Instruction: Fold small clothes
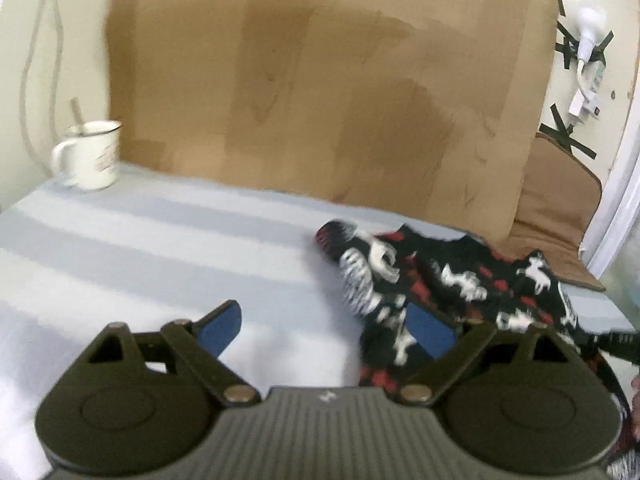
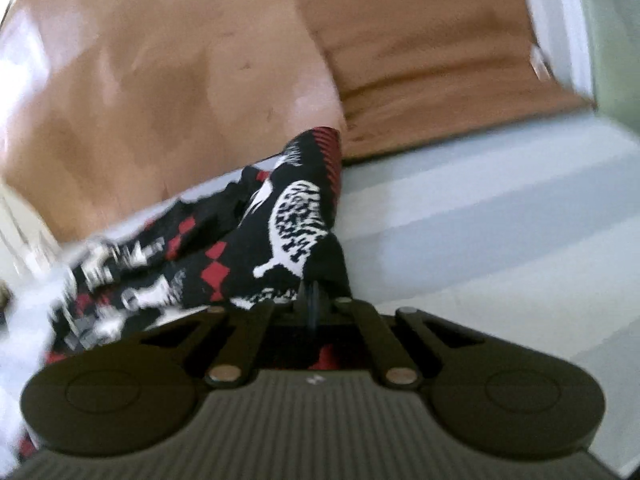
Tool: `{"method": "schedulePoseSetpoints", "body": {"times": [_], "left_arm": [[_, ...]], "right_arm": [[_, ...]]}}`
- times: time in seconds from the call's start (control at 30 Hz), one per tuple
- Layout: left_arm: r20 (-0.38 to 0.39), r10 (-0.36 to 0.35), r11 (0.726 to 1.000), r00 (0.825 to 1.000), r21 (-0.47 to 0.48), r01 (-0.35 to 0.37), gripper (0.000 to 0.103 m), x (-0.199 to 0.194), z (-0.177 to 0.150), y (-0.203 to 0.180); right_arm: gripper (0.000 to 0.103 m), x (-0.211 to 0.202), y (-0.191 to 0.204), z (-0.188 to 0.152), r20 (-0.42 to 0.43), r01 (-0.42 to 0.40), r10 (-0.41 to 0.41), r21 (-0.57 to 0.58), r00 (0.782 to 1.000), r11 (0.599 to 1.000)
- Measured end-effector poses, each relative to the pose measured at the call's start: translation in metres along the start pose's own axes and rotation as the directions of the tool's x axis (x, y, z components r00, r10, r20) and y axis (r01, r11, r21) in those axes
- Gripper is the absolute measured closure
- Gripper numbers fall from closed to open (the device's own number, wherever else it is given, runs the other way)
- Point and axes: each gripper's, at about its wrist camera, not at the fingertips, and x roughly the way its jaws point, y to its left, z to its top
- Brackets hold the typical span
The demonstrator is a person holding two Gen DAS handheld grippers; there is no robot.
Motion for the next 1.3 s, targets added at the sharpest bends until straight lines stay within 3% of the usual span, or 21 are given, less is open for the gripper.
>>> {"method": "schedulePoseSetpoints", "body": {"times": [0.07,0.2,0.3,0.4,0.53,0.67,0.8,0.87,0.9,0.93,1.0,1.07,1.17,1.3], "left_arm": [[-0.024,-0.021,1.000,0.999,0.009,0.021,0.010,-0.016,-0.013,0.006],[-0.094,-0.113,0.988,0.989,0.094,0.121,0.010,-0.053,-0.048,0.006],[-0.151,-0.188,0.973,0.970,0.105,0.205,0.010,-0.075,-0.069,0.007],[-0.207,-0.260,0.962,0.943,0.029,0.271,0.012,-0.089,-0.085,0.015],[-0.260,-0.293,0.956,0.920,-0.075,0.284,0.020,-0.099,-0.103,0.024],[-0.268,-0.281,0.960,0.921,-0.071,0.272,0.032,-0.112,-0.111,0.023],[-0.316,-0.319,0.947,0.893,-0.069,0.314,0.046,-0.119,-0.120,0.008],[-0.327,-0.298,0.951,0.897,-0.019,0.309,0.046,-0.120,-0.123,-0.004],[-0.333,-0.290,0.952,0.897,-0.001,0.307,0.048,-0.122,-0.125,-0.008],[-0.338,-0.283,0.953,0.898,0.011,0.304,0.051,-0.122,-0.126,-0.012],[-0.350,-0.259,0.957,0.900,0.035,0.288,0.069,-0.121,-0.126,-0.017],[-0.357,-0.237,0.963,0.903,0.037,0.267,0.094,-0.119,-0.125,-0.018],[-0.332,-0.298,0.953,0.895,-0.054,0.298,0.095,-0.116,-0.117,-0.008],[-0.243,-0.376,0.925,0.894,-0.160,0.345,0.095,-0.110,-0.095,0.003]], "right_arm": [[0.095,-0.012,0.000,-0.004,-0.012,-0.004,0.005,0.031,1.000,1.000],[0.084,-0.062,0.009,-0.026,-0.019,-0.077,0.076,-0.051,0.997,0.996],[0.071,-0.105,-0.001,-0.045,-0.046,-0.157,0.155,-0.045,0.987,0.987],[0.060,-0.142,-0.021,-0.070,-0.090,-0.245,0.244,0.006,0.966,0.970],[0.060,-0.180,-0.041,-0.105,-0.108,-0.252,0.260,0.082,0.960,0.964],[0.059,-0.202,-0.052,-0.132,-0.136,-0.253,0.272,0.137,0.953,0.958],[0.059,-0.204,-0.048,-0.146,-0.155,-0.275,0.301,0.164,0.941,0.947],[0.060,-0.196,-0.045,-0.151,-0.179,-0.289,0.320,0.176,0.930,0.941],[0.062,-0.190,-0.042,-0.153,-0.199,-0.300,0.332,0.175,0.922,0.938],[0.075,-0.184,-0.038,-0.155,-0.221,-0.305,0.338,0.170,0.915,0.937],[0.090,-0.179,-0.038,-0.154,-0.250,-0.320,0.348,0.147,0.904,0.936],[0.090,-0.182,-0.033,-0.148,-0.236,-0.364,0.382,0.117,0.893,0.924],[0.090,-0.194,-0.027,-0.127,-0.161,-0.429,0.434,0.068,0.886,0.901],[0.090,-0.190,-0.022,-0.092,-0.056,-0.450,0.454,0.065,0.889,0.891]]}}
